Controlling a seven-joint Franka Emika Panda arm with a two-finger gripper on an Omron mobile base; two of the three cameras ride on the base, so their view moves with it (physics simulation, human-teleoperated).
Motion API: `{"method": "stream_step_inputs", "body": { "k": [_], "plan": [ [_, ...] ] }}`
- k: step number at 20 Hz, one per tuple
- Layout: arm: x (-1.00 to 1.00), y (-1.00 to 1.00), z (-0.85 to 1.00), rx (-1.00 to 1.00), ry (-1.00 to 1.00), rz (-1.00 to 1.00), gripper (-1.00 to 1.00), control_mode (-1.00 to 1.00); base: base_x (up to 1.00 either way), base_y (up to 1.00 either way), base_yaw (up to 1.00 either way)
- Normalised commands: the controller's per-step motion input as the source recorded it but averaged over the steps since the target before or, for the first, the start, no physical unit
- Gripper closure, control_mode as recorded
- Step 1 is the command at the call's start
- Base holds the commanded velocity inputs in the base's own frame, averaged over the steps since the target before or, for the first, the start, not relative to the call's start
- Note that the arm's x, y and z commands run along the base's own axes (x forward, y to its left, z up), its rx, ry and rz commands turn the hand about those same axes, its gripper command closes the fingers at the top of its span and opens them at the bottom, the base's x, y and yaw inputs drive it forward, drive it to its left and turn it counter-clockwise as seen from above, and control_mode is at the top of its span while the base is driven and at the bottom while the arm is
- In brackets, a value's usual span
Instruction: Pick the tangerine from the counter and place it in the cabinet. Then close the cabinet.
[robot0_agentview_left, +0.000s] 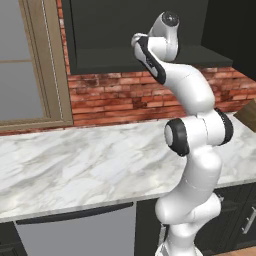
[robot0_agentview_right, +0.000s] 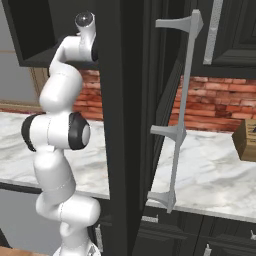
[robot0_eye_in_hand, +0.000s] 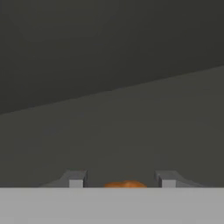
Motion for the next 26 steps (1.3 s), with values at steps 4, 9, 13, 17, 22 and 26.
{"method": "stream_step_inputs", "body": {
  "k": [4,9,13,17,22,26],
  "plan": [
    [0.14,0.00,-0.03,0.00,0.00,0.00,-1.00,-1.00,0.00,0.00,0.00],
    [-0.49,-0.08,-0.11,0.00,-0.01,0.00,-1.00,-1.00,0.00,0.00,0.00],
    [-0.34,-0.06,-0.52,0.00,-0.19,0.00,-1.00,-1.00,0.00,0.00,0.00],
    [-0.56,-0.17,-0.78,0.00,-0.24,0.00,-1.00,-1.00,0.00,0.00,0.00],
    [-1.00,-0.38,-0.28,0.00,-0.18,0.00,-1.00,-1.00,0.00,0.00,0.00],
    [-1.00,-0.51,0.00,0.00,-0.12,0.00,-1.00,-1.00,0.00,0.00,0.00]
  ]
}}
